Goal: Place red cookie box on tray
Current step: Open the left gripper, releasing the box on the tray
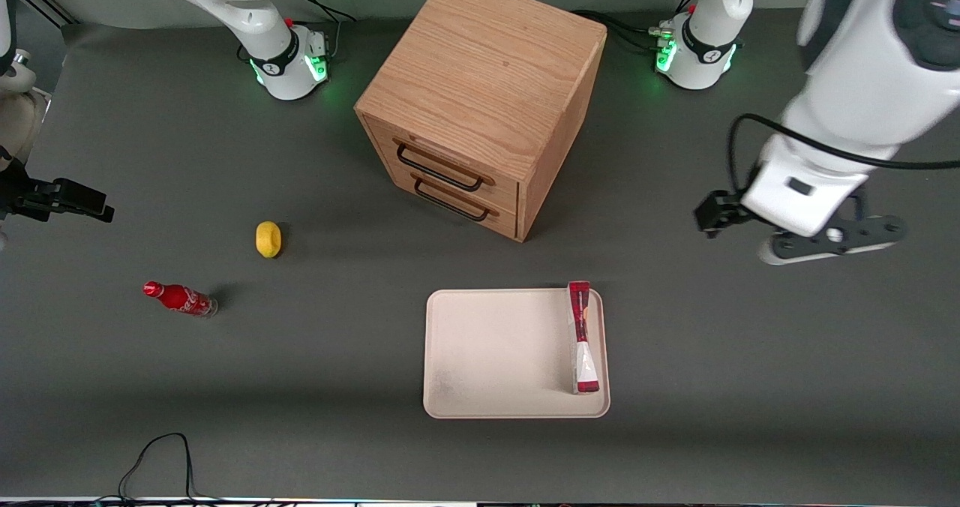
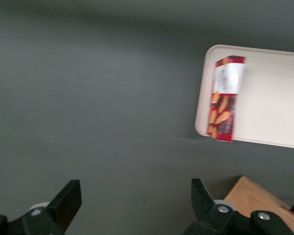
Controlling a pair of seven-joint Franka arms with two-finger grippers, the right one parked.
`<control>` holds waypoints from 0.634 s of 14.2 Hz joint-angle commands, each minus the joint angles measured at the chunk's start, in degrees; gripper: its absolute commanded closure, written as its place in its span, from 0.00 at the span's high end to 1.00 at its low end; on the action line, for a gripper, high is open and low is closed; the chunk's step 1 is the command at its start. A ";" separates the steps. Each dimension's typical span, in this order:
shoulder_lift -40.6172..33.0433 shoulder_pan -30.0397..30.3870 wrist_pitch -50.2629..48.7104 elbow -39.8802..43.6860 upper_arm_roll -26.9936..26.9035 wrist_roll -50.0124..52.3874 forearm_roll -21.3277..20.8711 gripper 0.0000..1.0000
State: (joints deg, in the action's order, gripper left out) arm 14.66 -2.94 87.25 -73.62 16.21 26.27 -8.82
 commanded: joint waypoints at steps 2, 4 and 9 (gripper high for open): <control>-9.11 5.39 6.15 -13.44 -0.03 -6.04 3.45 1.00; -11.76 7.77 9.41 -17.95 -0.12 -8.51 4.68 1.00; -12.64 9.28 10.04 -19.72 -5.11 -16.32 7.23 1.00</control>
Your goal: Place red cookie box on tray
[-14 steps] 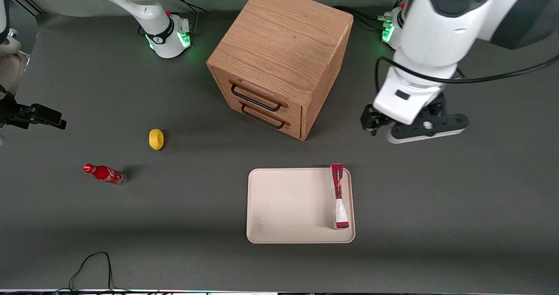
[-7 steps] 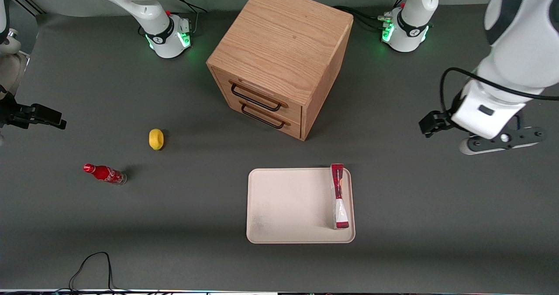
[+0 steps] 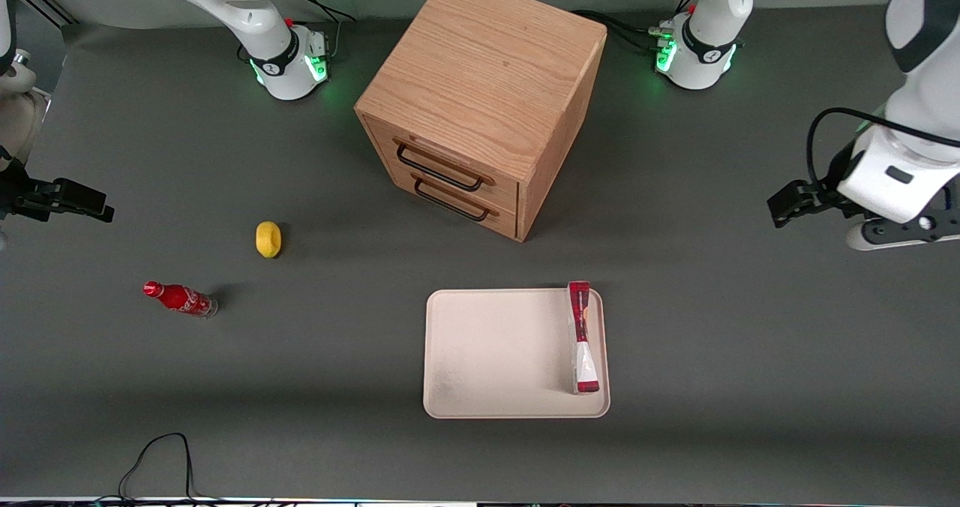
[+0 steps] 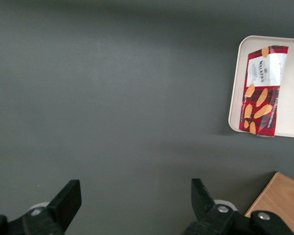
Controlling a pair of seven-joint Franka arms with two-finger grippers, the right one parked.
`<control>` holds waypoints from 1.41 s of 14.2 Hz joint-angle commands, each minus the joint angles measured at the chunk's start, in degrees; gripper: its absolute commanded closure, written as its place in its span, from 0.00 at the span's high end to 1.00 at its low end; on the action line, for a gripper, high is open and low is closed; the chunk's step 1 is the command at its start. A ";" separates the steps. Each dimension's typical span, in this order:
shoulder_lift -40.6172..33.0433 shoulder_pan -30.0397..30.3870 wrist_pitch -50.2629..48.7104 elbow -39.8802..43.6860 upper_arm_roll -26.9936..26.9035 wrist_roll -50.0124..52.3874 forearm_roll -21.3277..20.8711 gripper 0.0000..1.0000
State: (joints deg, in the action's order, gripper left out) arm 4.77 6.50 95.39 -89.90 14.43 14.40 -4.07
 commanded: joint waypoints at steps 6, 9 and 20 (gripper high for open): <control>-2.75 -6.93 1.82 -2.48 -12.67 -7.11 3.02 1.00; -2.75 -6.94 0.25 -0.82 -13.46 -8.60 3.19 1.00; -3.01 -6.85 -5.04 0.43 -12.94 -12.98 3.10 1.00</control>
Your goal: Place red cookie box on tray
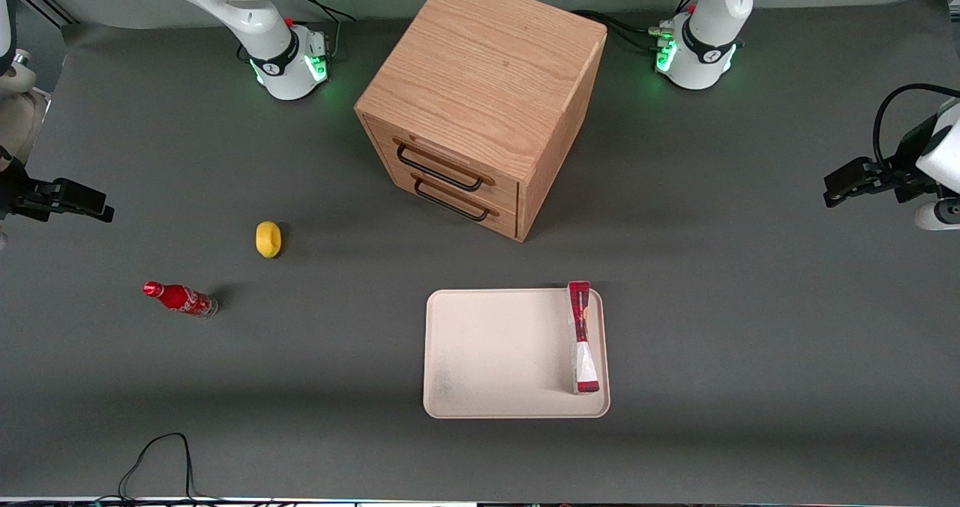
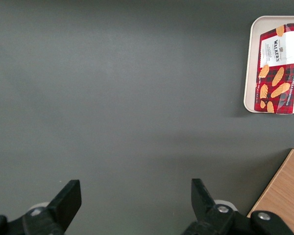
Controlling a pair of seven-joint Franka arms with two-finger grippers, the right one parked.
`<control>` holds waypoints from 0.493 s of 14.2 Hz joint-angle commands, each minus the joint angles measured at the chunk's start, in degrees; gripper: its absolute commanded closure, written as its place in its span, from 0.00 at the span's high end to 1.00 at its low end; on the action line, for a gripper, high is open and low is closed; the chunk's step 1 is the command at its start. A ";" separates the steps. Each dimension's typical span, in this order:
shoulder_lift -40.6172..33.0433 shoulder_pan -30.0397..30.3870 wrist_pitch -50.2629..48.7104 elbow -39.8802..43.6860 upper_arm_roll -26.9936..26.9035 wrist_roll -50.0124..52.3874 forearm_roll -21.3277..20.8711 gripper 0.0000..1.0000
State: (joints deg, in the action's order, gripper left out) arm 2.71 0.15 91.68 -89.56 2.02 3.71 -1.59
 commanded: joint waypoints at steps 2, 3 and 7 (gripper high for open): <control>-0.95 -0.59 -1.15 0.09 -0.52 -2.48 0.62 1.00; -0.95 -0.50 -1.06 0.09 -0.52 -2.57 0.62 1.00; -1.04 -0.50 -1.50 -0.09 -0.52 -5.12 0.62 1.00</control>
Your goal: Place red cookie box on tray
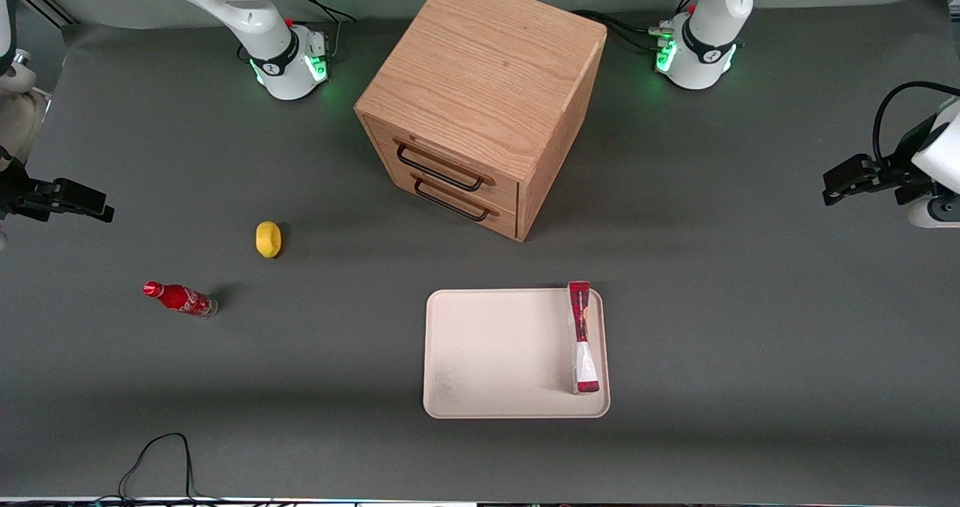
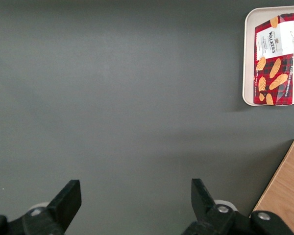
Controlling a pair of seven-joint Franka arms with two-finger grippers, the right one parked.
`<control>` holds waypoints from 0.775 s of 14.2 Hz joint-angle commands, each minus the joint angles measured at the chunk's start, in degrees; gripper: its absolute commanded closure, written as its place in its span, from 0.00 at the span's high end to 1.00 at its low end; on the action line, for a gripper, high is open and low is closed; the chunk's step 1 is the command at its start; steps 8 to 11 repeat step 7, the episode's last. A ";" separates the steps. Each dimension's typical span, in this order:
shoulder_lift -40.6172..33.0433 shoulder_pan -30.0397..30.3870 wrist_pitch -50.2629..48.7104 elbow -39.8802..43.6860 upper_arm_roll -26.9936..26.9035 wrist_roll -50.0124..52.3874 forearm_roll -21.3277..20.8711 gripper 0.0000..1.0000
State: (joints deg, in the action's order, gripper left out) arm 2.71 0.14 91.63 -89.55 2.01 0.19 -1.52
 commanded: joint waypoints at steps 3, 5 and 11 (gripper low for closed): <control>-1.04 -0.49 -1.46 -0.18 -0.52 -1.51 0.64 1.00; -1.04 -0.58 -1.54 -0.19 -0.52 -1.60 1.25 1.00; -1.04 -0.49 -2.24 -0.10 -0.52 -1.69 1.70 1.00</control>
